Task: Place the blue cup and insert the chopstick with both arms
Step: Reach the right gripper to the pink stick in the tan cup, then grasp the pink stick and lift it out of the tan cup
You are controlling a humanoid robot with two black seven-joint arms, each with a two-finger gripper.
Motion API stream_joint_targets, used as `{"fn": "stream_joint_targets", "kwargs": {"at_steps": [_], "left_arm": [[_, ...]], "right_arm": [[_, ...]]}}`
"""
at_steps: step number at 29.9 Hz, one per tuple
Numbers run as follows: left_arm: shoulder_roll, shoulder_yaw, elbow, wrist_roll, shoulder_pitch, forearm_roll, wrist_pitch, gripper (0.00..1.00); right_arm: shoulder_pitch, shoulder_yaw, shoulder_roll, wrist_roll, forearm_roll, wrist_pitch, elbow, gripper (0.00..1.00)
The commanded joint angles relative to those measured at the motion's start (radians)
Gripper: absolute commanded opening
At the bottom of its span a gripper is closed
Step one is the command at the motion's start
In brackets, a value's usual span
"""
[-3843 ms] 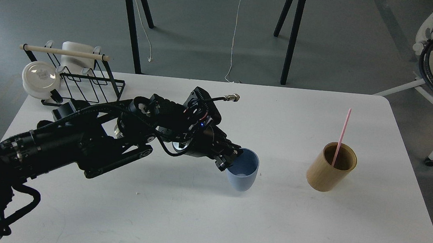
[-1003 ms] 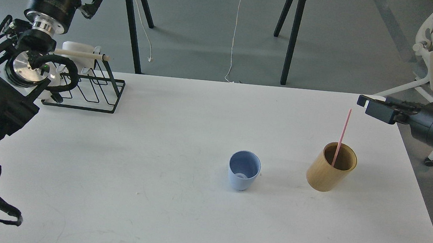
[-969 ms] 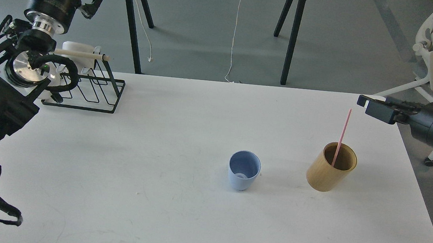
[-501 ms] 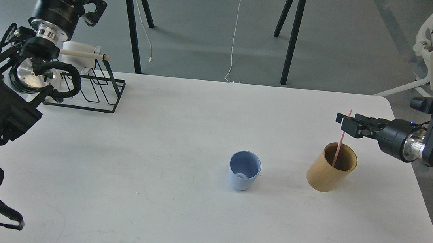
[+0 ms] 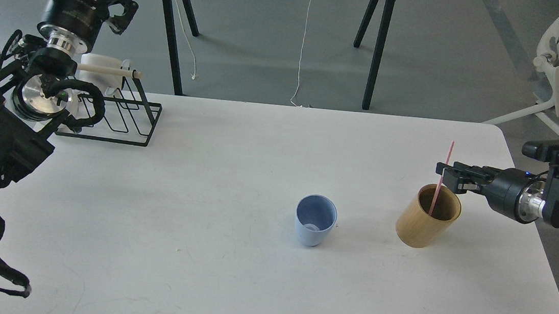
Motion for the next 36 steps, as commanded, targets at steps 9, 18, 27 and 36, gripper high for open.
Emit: {"fn": "stream_joint_targets", "kwargs": {"at_steps": [9, 18, 27, 36], "left_arm": [[0.002, 0.000, 0.000, 0.000, 0.000, 0.000, 0.000, 1.00], [0.001, 0.000, 0.000, 0.000, 0.000, 0.000, 0.000, 1.00], [0.005, 0.000, 0.000, 0.000, 0.002, 0.000, 0.000, 1.00], [0.007, 0.002, -0.002, 0.002, 0.000, 0.000, 0.000, 1.00]], "right_arm": [[0.005, 0.002, 0.006, 0.000, 0.000, 0.003, 0.008, 0.02], [0.008, 0.011, -0.050, 0.003, 0.006, 0.003, 0.083, 0.00], [0.100, 0.029, -0.222, 0.003, 0.012, 0.008, 0.235, 0.01], [0.272, 0.029, -0.256, 0.000, 0.020, 0.038, 0.281, 0.01]]}}
